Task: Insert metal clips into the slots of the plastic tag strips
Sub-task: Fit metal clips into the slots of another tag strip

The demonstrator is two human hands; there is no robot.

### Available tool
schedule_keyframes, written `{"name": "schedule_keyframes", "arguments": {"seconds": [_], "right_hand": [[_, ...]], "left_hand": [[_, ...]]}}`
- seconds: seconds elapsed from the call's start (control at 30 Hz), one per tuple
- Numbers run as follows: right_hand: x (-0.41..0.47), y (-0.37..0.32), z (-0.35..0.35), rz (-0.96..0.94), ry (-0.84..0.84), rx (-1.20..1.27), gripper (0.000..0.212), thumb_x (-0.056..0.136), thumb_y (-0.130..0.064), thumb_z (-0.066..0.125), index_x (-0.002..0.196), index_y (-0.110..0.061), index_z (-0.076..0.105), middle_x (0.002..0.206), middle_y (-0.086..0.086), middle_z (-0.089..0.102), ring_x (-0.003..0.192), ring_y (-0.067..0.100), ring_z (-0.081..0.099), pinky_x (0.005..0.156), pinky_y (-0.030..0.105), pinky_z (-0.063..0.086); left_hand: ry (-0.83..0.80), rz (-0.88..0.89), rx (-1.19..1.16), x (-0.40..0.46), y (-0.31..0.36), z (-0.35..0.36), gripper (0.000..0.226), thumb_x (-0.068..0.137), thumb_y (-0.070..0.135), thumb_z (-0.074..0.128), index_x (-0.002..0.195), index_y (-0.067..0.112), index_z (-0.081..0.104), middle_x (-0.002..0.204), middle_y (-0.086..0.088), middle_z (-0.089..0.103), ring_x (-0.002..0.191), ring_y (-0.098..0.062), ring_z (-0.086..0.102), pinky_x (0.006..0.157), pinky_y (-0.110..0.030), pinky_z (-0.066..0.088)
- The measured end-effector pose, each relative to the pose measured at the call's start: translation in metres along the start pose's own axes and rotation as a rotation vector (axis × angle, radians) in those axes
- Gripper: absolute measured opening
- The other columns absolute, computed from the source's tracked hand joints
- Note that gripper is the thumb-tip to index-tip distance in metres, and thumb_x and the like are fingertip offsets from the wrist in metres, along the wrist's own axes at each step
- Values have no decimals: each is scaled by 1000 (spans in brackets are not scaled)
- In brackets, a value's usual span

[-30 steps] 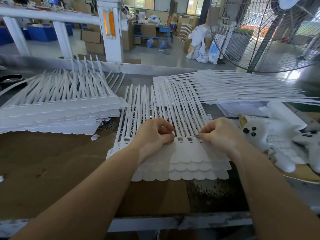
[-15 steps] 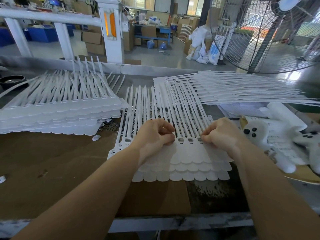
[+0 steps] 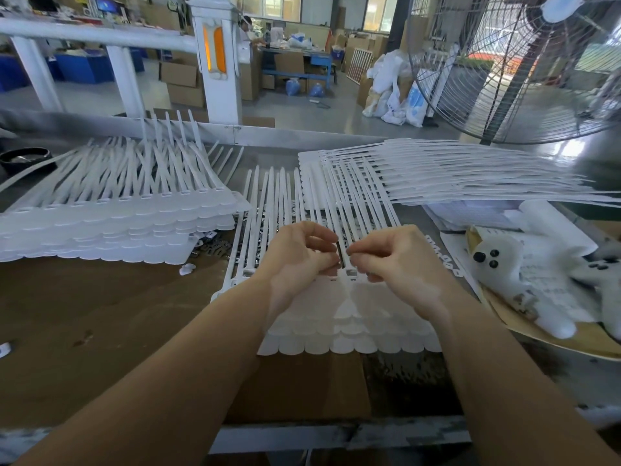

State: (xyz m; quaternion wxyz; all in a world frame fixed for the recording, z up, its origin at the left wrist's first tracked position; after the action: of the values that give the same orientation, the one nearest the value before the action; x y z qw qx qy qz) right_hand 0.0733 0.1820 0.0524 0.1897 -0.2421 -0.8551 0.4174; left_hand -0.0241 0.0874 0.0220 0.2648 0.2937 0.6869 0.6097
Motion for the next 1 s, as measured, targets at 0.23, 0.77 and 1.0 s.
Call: {"name": "schedule_keyframes", "arguments": {"seconds": [0.23, 0.77, 1.0], "right_hand": [[-1, -4, 6, -13, -10, 65, 14, 78, -2, 70, 89, -11, 73, 77, 3, 72, 71, 12, 68, 62, 16, 53], [1, 39, -47, 164, 123, -63, 8, 80, 1, 69, 79, -6, 68, 70, 6, 69, 64, 15, 69, 61, 21, 58], [5, 36, -46, 125, 76, -348, 7, 82, -9, 69, 85, -11, 74, 79, -3, 64, 81, 13, 60, 81, 28, 45]], "left_hand": [[6, 1, -21, -3, 3, 7, 23, 80, -3, 67, 93, 14, 61, 99, -10, 60, 79, -19, 66, 73, -25, 58], [-50, 162, 417, -7, 4, 26, 8, 86, 18, 65, 93, 23, 63, 90, 6, 65, 89, -9, 61, 83, -22, 51], [-69, 122, 356, -8, 3, 24, 13, 86, 17, 66, 98, 17, 66, 93, 1, 67, 91, -11, 62, 82, -21, 51]]}}
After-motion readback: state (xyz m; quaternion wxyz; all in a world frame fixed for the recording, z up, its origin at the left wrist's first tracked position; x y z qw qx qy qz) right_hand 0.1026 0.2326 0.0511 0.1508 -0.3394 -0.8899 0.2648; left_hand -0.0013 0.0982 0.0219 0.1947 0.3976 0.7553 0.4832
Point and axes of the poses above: each hand's wrist, its own x-axis towards the middle knuckle, its own z-axis out of the palm, y = z × x, the point moved 9 cm from there along x, towards the middle knuckle
